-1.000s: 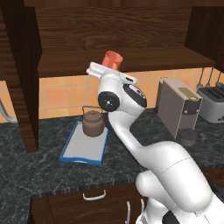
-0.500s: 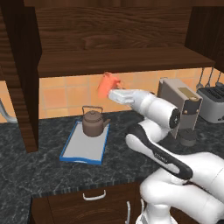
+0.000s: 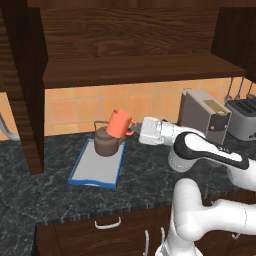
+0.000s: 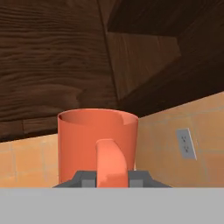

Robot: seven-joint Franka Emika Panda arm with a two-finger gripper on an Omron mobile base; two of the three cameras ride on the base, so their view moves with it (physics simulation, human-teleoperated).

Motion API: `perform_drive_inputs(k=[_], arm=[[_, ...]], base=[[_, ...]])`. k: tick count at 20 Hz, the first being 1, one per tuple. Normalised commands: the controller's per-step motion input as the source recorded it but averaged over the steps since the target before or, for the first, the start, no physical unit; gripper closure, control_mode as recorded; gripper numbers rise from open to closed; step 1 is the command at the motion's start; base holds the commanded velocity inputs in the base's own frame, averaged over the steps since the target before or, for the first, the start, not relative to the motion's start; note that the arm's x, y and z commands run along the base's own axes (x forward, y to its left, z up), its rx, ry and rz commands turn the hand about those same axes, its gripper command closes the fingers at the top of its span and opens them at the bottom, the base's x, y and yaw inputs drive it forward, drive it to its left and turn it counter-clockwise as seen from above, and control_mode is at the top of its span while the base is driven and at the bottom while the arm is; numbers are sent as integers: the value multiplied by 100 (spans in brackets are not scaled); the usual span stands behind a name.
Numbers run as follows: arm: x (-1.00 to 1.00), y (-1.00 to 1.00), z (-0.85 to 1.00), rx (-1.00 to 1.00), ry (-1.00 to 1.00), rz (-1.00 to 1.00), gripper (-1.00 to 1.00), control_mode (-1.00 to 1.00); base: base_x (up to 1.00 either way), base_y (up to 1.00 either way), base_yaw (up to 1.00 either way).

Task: Pick the kettle from the counter and place it on the tray. Then pick the mug from the cabinet and place it on the tray. Then close the cabinet doors.

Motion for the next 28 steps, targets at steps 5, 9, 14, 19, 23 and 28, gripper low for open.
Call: perform_drive_inputs(k=[5,9,14,19,23,28], arm=[[33,11,-65,-12,-9,18,100,-100],[0,21,-72,-20,-13,10,100,-100],[-1,32,-69,-22,-5,2,100,-100],[0,42,-67,-18,-5,0,100,-100],[-6,30,-62,-4,-1,0,100,-100],[-5,9,-41,0,-7,-1,100,-100]], base=[[0,0,0],[0,0,0],[0,0,0],[0,0,0],[0,0,0],[0,0,0]])
